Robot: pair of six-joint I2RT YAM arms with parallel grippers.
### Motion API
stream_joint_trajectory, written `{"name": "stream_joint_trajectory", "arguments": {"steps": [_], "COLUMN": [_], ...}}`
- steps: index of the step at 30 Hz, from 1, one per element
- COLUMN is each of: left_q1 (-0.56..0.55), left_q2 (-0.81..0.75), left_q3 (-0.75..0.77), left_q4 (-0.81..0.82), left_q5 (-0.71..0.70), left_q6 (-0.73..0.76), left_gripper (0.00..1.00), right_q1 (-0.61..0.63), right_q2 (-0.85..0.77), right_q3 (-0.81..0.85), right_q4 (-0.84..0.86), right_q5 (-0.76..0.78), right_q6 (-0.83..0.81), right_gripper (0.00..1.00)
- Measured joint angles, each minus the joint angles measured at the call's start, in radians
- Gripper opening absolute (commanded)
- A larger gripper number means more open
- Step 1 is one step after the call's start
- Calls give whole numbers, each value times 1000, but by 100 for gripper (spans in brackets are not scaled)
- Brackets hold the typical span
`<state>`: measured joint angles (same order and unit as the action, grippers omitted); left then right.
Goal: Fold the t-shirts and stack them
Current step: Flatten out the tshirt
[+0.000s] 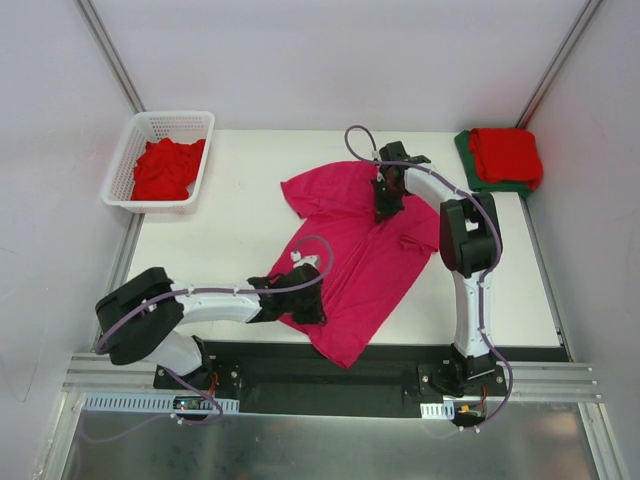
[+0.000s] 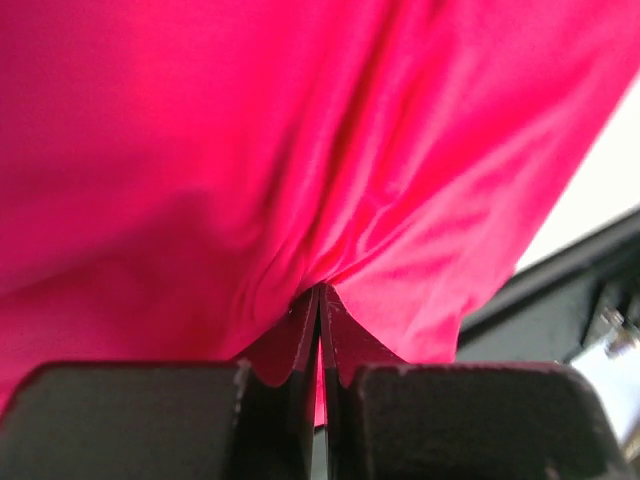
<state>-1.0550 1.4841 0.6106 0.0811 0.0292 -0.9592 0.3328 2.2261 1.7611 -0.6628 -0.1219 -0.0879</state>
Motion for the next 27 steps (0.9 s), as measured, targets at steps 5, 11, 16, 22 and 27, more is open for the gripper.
{"name": "stream_joint_trajectory", "arguments": {"steps": [5, 11, 16, 22, 27], "left_q1": [117, 214, 290, 424, 521], "left_q2": [-93, -115, -115, -135, -151], "left_q3": [-26, -10, 15, 39, 67], "left_q4": [-129, -211, -254, -286, -313], "left_q5": [-43, -69, -69, -68, -67], "left_q6": [15, 76, 132, 200, 263], "left_gripper": [0, 0, 0, 0, 0], "right_q1": [0, 1, 0, 2, 17], "right_q2": [-43, -88, -140, -215, -268], "right_q3": [-63, -125, -203, -314, -388], "right_q4": [13, -2, -8, -11, -16], "right_q5": [47, 141, 190, 202, 212], "right_q6": [26, 39, 55, 80, 111], "right_gripper": [1, 1, 1, 1, 1]}}
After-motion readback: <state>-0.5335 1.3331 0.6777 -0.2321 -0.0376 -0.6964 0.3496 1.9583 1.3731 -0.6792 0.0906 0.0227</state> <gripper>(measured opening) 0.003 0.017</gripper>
